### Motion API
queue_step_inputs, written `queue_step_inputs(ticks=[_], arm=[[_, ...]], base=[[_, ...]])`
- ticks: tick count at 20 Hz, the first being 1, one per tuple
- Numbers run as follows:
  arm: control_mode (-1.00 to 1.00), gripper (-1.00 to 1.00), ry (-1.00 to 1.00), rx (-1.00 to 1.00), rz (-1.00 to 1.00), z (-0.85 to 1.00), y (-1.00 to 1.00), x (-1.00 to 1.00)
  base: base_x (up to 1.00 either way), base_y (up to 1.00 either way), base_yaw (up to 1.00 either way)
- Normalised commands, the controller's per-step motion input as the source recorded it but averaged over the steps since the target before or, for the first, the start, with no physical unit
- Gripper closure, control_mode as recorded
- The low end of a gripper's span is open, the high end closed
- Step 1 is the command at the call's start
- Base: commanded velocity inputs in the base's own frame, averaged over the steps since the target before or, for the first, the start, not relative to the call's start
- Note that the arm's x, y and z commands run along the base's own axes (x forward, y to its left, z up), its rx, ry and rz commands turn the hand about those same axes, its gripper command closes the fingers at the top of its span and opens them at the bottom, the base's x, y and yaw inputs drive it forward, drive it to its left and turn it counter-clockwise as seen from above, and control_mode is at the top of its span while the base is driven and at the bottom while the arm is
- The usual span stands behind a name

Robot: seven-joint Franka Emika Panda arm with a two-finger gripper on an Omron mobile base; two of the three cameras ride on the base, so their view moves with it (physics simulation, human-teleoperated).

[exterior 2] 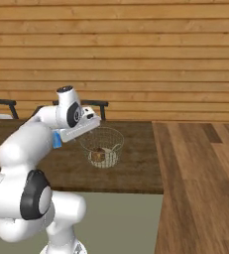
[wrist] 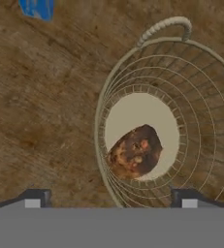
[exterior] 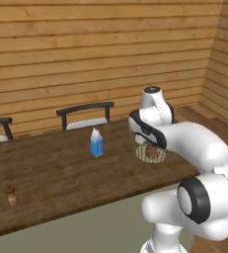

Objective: Open the cabinet, pick up the bread from the cabinet and place it in the basket. Then move the basket to the dining counter.

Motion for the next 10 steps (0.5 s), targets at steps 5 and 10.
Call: queue_step_inputs(ticks=[5,10], arm=[[-1.0,-1.0,-0.05,0.0,0.0,1.0,0.3,-0.81],[-1.0,-1.0,-0.14,0.0,0.0,1.0,0.28,-0.98]], base=[[0.0,0.0,0.0],[0.0,0.0,0.0]])
